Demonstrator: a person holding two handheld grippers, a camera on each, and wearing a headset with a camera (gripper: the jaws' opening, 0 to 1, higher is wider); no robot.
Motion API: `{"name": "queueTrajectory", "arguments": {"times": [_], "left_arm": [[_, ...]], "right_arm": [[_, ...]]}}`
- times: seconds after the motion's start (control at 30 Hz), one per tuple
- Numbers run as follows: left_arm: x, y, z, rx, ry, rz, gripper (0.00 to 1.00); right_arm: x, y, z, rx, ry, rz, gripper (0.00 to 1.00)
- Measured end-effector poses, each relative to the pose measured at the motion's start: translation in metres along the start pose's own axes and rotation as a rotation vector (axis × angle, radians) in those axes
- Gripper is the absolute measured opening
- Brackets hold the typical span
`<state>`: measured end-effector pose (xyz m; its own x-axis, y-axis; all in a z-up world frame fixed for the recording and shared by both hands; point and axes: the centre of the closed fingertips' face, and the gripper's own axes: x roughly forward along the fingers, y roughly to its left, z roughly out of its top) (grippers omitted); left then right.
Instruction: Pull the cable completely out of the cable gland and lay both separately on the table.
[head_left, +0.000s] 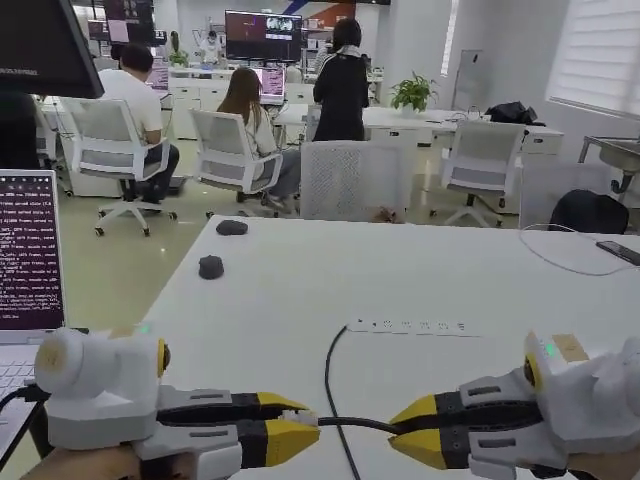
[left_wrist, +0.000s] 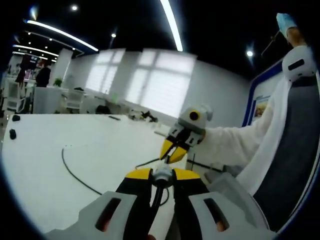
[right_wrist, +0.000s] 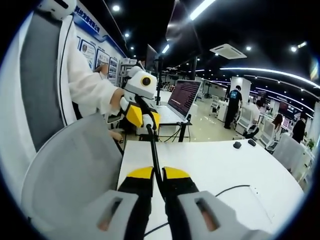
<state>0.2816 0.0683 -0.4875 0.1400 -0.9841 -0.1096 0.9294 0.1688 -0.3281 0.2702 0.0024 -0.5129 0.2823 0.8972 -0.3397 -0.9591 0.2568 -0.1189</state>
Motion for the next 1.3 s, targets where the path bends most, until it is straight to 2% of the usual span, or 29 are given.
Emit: {"name": "queueTrajectory", "arguments": {"times": [0.27,0.43,0.6,0.77,0.9,1.07,1.2,1.3], "left_arm": [[0.002,-0.004,-0.003,0.015,0.014,-0.015,0.16],[0.004,-0.008,-0.002,0.016,0.009,-0.024,0.16],[0.009,-0.009,-0.005,0.012,0.014,-0.029,0.16],[0.014,-0.012,-0.007,0.017,0.020,-0.036,0.16],[0.017,-0.016,-0.006,0.023,0.018,-0.046,0.16],[0.018,-0.022,-0.008,0.051,0.043,-0.062,0.16],[0.016,-0.025,-0.010,0.069,0.058,-0.069,0.16],[0.016,-0.027,-0.010,0.077,0.056,-0.067,0.16]], "right_arm": [[0.003,0.003,-0.005,0.013,0.012,-0.003,0.05],[0.002,0.002,-0.007,0.023,0.014,-0.015,0.06],[0.006,0.003,0.001,0.018,0.007,-0.021,0.14],[0.022,0.019,0.016,-0.043,0.015,0.047,0.20],[0.037,0.023,0.020,-0.073,0.033,0.073,0.25],[0.049,0.025,0.020,-0.099,0.050,0.095,0.23],[0.049,0.028,0.020,-0.118,0.062,0.112,0.07],[0.049,0.031,0.021,-0.127,0.061,0.114,0.06]]}}
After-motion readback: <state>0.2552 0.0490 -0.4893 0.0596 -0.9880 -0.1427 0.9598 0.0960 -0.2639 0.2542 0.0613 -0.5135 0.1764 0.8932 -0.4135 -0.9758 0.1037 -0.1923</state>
